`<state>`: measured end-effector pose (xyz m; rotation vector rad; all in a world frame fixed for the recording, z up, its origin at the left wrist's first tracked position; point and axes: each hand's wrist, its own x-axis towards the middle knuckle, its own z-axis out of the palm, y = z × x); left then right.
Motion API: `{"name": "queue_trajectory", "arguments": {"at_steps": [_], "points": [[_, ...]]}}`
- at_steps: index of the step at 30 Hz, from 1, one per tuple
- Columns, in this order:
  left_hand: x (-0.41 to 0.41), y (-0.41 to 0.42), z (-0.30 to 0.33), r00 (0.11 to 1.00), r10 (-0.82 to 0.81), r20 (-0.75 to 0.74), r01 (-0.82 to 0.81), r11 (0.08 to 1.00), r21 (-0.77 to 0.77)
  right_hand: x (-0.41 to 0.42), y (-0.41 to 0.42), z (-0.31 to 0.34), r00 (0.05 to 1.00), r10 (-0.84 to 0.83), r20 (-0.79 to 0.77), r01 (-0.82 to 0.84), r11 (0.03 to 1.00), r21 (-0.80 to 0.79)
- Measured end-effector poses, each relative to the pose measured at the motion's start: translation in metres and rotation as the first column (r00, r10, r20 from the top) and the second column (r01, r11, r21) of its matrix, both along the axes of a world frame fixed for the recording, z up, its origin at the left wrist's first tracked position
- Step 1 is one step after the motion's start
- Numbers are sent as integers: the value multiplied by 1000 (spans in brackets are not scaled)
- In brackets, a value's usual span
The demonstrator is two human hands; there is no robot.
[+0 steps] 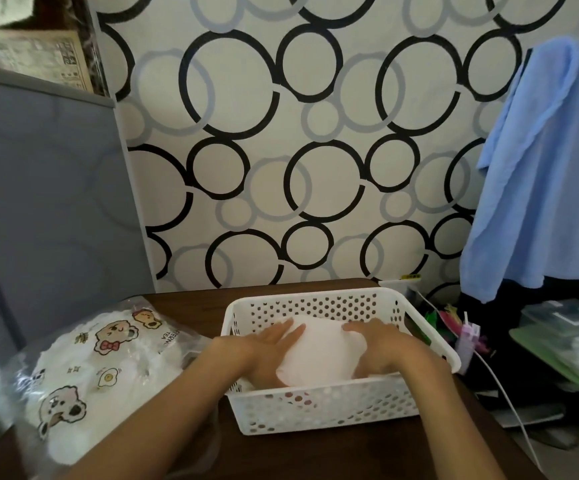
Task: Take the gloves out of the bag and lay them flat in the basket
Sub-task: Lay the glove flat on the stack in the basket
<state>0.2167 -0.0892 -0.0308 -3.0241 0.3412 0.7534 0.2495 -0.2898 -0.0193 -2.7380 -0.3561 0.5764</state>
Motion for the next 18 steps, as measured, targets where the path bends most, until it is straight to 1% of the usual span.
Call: {"name": "queue_trajectory", "arguments": {"at_steps": [3,5,6,7,8,9,10,11,12,14,15,16,18], "points": [[-1,0,6,1000,21,2,-20,999,-24,2,0,-4,1000,10,-16,-10,1000,2],[-13,2,22,997,46,65,-39,994,-103,1,-1,3,1000,-4,12,3,997,78],[-23,3,32,988,68,138,-42,982,-182,-1,-5,8,999,-35,42,30,990,135],[-40,12,42,961,140,237,-68,955,-289,-2,0,15,993,-52,103,32,982,188],[-54,17,51,921,209,329,-73,921,-383,-5,-5,20,979,-104,174,59,968,245],[-67,23,58,872,283,399,-85,891,-446,-9,-9,27,959,-142,246,68,956,287],[-82,34,62,824,350,446,-115,874,-473,-13,-9,34,941,-156,299,57,948,314],[-97,48,64,786,401,470,-169,871,-461,-19,-4,39,929,-148,340,31,945,327],[-109,58,66,766,427,481,-230,880,-415,-26,1,45,923,-137,359,7,940,340],[-125,78,64,785,452,424,-365,890,-274,-46,20,56,928,-73,366,-67,932,355],[-130,85,62,809,467,356,-424,884,-196,-58,34,61,925,-28,378,-116,929,352],[-130,90,60,827,476,300,-462,879,-122,-70,48,64,920,27,391,-172,925,340],[-126,99,52,831,485,272,-495,868,-34,-94,78,63,905,167,390,-296,908,298]]}}
